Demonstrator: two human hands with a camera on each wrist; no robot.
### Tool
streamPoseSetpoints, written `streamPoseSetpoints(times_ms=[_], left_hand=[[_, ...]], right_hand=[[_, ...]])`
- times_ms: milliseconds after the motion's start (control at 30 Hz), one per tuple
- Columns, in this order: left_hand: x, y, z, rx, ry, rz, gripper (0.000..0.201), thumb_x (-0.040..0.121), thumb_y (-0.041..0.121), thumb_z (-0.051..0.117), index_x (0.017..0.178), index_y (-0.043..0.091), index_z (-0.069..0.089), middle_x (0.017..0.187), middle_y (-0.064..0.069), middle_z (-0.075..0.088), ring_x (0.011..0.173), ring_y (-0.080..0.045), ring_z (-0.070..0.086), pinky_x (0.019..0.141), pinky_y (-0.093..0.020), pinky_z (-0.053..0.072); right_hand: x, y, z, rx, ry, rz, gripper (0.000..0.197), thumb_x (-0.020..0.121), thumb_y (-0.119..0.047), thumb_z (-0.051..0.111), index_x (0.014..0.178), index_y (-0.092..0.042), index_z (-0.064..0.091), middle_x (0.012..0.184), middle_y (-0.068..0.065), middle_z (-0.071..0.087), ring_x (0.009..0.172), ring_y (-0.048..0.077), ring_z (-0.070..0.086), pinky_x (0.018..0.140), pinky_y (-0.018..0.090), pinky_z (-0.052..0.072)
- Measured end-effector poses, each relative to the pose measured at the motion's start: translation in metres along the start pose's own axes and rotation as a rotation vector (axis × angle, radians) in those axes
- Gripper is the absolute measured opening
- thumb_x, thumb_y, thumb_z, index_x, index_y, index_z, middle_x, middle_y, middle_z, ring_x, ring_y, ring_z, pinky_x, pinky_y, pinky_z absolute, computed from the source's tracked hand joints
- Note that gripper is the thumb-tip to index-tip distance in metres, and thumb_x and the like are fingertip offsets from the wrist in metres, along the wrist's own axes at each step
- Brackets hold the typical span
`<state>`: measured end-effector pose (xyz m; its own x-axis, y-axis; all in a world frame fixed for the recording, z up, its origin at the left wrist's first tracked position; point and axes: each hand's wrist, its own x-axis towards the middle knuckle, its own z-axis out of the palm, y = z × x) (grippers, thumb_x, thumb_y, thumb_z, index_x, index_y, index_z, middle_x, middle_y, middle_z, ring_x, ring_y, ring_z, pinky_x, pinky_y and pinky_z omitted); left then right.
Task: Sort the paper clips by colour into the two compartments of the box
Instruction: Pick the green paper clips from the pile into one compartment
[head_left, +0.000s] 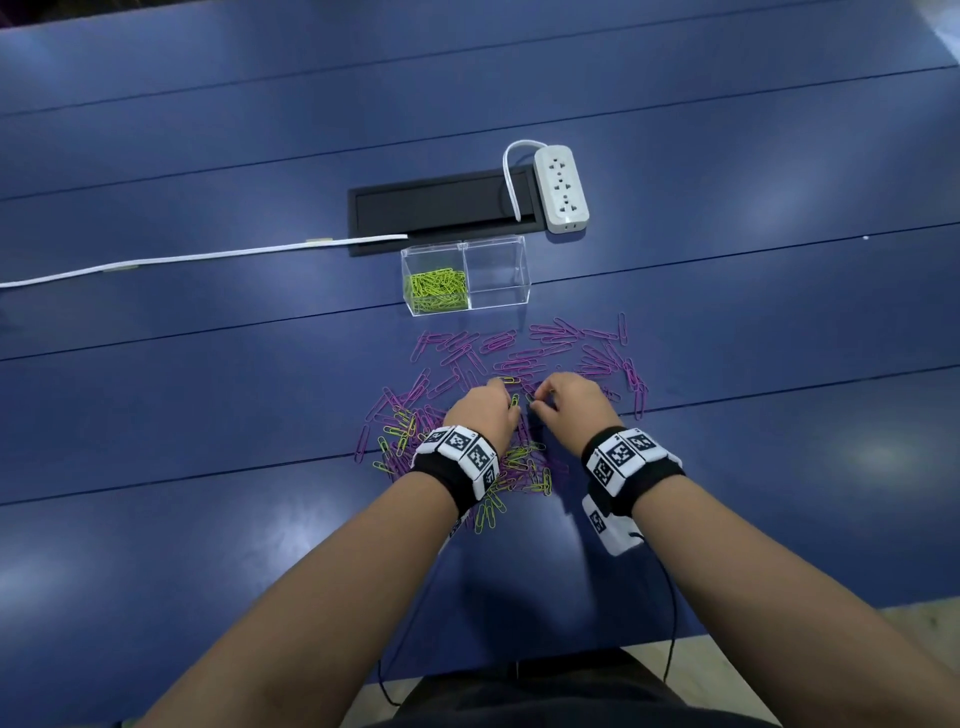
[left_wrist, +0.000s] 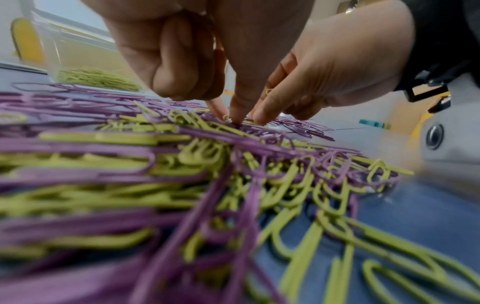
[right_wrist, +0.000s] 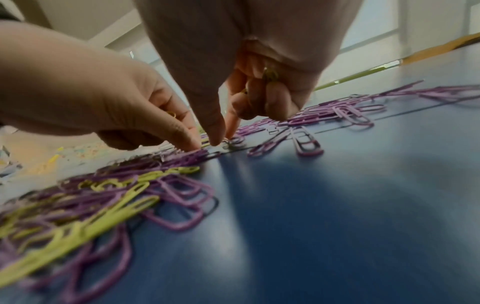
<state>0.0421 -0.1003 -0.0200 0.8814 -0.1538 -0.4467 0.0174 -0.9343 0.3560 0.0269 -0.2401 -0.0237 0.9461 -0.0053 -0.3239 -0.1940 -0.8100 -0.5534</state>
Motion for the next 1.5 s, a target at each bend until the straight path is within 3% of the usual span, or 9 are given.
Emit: streamPoseSetpoints(times_ms=[300, 433, 700, 833, 967, 1067, 1200, 1300, 1500], left_hand=[[0.004, -0.009, -0.009, -0.302, 0.05, -0.078, 0.011, 0.088, 0.024, 0.055, 0.082, 0.014, 0.056, 0.069, 0.003, 0.056, 0.072, -0.022, 0.055, 0.064, -0.028, 0.042], [0.007, -0.012, -0.017, -0.419, 0.108, -0.126, 0.017, 0.093, 0.027, 0.047, 0.082, 0.014, 0.047, 0.068, 0.004, 0.049, 0.068, -0.021, 0.048, 0.064, -0.03, 0.036], [0.022, -0.017, -0.024, -0.674, 0.13, -0.169, 0.008, 0.086, 0.02, 0.049, 0.078, 0.016, 0.05, 0.073, -0.002, 0.066, 0.057, -0.019, 0.051, 0.062, -0.033, 0.046], [0.025, -0.015, -0.024, -0.64, 0.055, -0.08, 0.017, 0.091, 0.013, 0.043, 0.102, 0.02, 0.054, 0.072, 0.002, 0.06, 0.06, -0.017, 0.051, 0.057, -0.028, 0.043], [0.028, -0.014, -0.022, -0.474, 0.015, -0.001, 0.03, 0.094, 0.011, 0.036, 0.098, 0.02, 0.064, 0.069, 0.003, 0.056, 0.051, -0.016, 0.044, 0.049, -0.024, 0.036], [0.03, -0.014, -0.023, -0.359, 0.031, 0.0, 0.024, 0.095, 0.014, 0.038, 0.095, 0.013, 0.062, 0.075, 0.003, 0.056, 0.058, -0.015, 0.049, 0.052, -0.025, 0.036], [0.031, -0.015, -0.021, -0.208, 0.027, 0.058, 0.013, 0.092, 0.02, 0.051, 0.1, 0.012, 0.057, 0.095, -0.001, 0.052, 0.085, -0.021, 0.052, 0.075, -0.031, 0.044], [0.031, -0.016, -0.018, -0.12, -0.001, 0.104, 0.017, 0.092, 0.022, 0.055, 0.106, 0.012, 0.053, 0.102, -0.003, 0.047, 0.088, -0.022, 0.051, 0.081, -0.034, 0.044], [0.031, -0.014, -0.023, -0.074, -0.001, 0.124, 0.008, 0.095, 0.021, 0.052, 0.097, 0.014, 0.054, 0.107, -0.005, 0.053, 0.091, -0.022, 0.052, 0.08, -0.033, 0.041]], right_hand=[[-0.001, -0.009, 0.005, -0.153, -0.061, 0.006, 0.018, 0.091, -0.021, 0.049, 0.099, -0.006, 0.055, 0.106, 0.011, 0.056, 0.096, 0.03, 0.056, 0.083, 0.04, 0.047], [0.002, -0.009, 0.002, -0.118, -0.096, 0.018, 0.016, 0.089, -0.014, 0.046, 0.096, -0.002, 0.052, 0.101, 0.015, 0.055, 0.092, 0.032, 0.054, 0.079, 0.041, 0.045], [0.001, 0.007, -0.023, 0.409, 0.004, 0.245, 0.018, 0.084, -0.017, 0.056, 0.066, -0.015, 0.058, 0.062, 0.002, 0.056, 0.053, 0.017, 0.046, 0.054, 0.025, 0.035], [-0.013, 0.009, -0.025, 0.937, -0.09, 0.36, 0.024, 0.088, 0.003, 0.043, 0.097, -0.007, 0.063, 0.061, 0.006, 0.053, 0.041, 0.01, 0.033, 0.038, 0.017, 0.026], [-0.03, 0.01, -0.027, 0.981, -0.222, 0.388, 0.034, 0.086, 0.004, 0.035, 0.085, -0.008, 0.067, 0.057, 0.001, 0.048, 0.042, 0.009, 0.035, 0.044, 0.019, 0.025], [-0.043, 0.013, -0.024, 0.909, -0.285, 0.378, 0.026, 0.093, -0.008, 0.041, 0.073, -0.011, 0.059, 0.059, 0.003, 0.048, 0.042, 0.011, 0.039, 0.041, 0.02, 0.027], [-0.055, 0.019, -0.016, 0.515, -0.31, 0.309, 0.033, 0.088, -0.035, 0.061, 0.063, -0.016, 0.051, 0.057, 0.001, 0.049, 0.046, 0.012, 0.041, 0.045, 0.021, 0.033], [-0.064, 0.016, -0.013, 0.092, -0.341, 0.18, 0.033, 0.083, -0.035, 0.066, 0.057, -0.019, 0.052, 0.063, 0.001, 0.055, 0.06, 0.015, 0.049, 0.055, 0.023, 0.038], [-0.071, 0.005, 0.003, -0.064, -0.27, 0.175, 0.023, 0.082, -0.032, 0.063, 0.076, -0.01, 0.06, 0.08, 0.009, 0.066, 0.077, 0.027, 0.062, 0.07, 0.035, 0.051]])
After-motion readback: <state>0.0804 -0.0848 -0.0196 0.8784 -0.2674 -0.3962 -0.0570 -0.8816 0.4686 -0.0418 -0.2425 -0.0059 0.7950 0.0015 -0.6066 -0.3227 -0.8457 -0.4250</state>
